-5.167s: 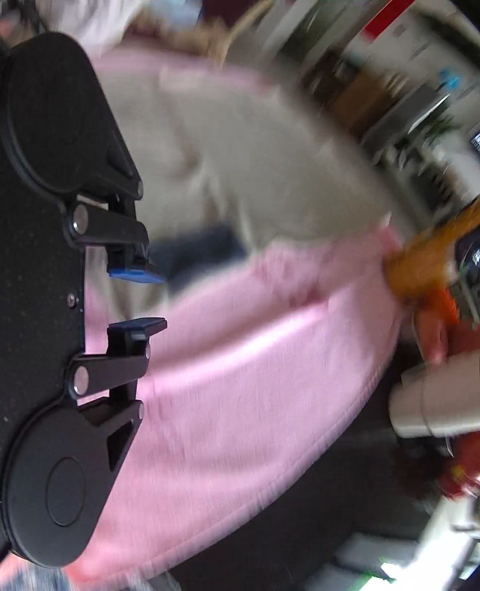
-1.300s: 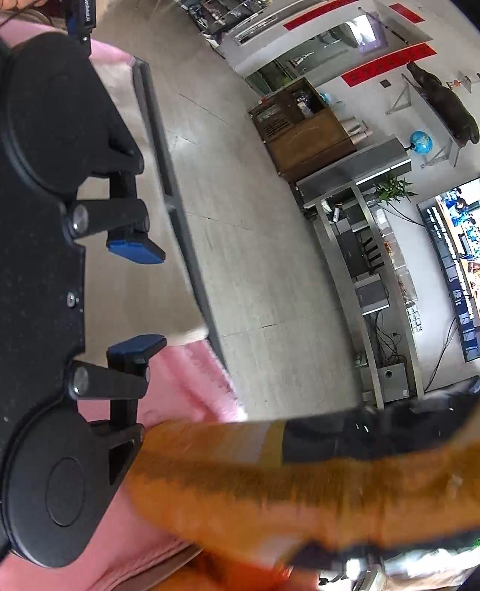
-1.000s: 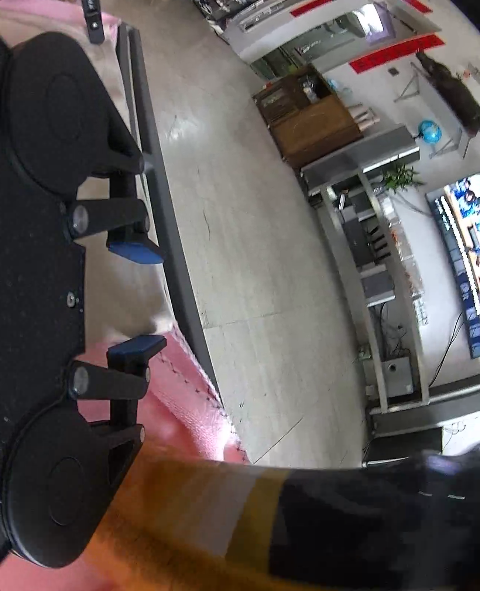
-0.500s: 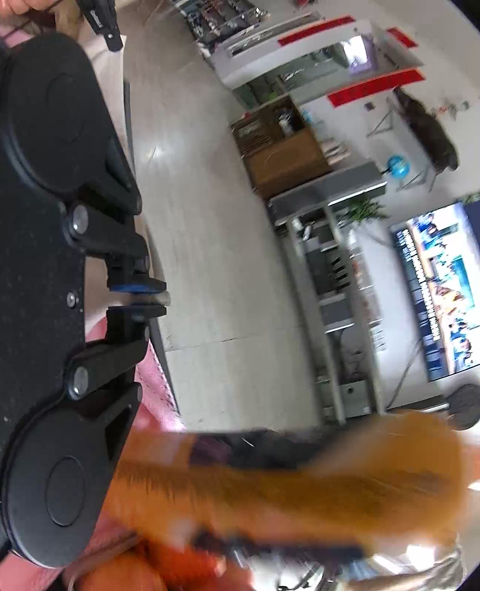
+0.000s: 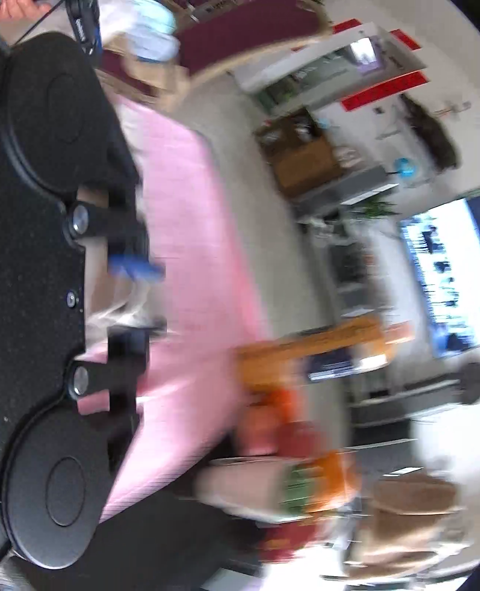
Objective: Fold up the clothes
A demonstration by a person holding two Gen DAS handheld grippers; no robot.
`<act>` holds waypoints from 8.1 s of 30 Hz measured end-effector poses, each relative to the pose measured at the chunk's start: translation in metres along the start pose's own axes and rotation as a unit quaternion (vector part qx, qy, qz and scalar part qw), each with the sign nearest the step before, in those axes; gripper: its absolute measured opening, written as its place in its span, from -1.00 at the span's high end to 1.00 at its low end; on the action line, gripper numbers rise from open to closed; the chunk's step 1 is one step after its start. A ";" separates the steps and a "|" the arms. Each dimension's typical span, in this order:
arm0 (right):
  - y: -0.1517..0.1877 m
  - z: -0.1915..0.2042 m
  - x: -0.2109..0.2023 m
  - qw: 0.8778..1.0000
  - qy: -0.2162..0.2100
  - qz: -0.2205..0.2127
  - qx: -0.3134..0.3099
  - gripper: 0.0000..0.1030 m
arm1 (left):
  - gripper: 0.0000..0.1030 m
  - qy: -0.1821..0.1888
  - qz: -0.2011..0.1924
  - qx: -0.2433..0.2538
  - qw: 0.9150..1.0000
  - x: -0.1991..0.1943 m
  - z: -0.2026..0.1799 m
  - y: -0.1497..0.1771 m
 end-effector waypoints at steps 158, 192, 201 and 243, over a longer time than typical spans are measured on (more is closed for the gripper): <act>0.084 -0.085 0.076 0.946 -0.047 0.209 0.244 0.41 | 0.91 0.020 0.097 -0.155 0.983 0.010 0.032 0.083; 0.078 -0.064 0.044 0.971 0.006 0.194 0.142 0.90 | 0.81 -0.024 0.136 -0.065 0.988 0.006 0.016 0.103; 0.075 -0.049 0.037 0.977 0.026 0.185 0.102 0.63 | 0.70 -0.042 0.092 -0.047 0.994 -0.013 0.015 0.095; 0.000 -0.048 0.207 0.959 0.005 0.137 0.249 0.30 | 0.70 0.141 0.102 -0.278 0.945 0.157 0.095 -0.030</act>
Point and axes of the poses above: each gripper's, at about its wrist camera, not at the fingertips, and x roughly the way its jaws point, z to its left, y to its underside, the point moved 1 cm from there along x, roughly the way its jaws point, and after that the axes turned 11 degrees about y, right-handed, at the moved point
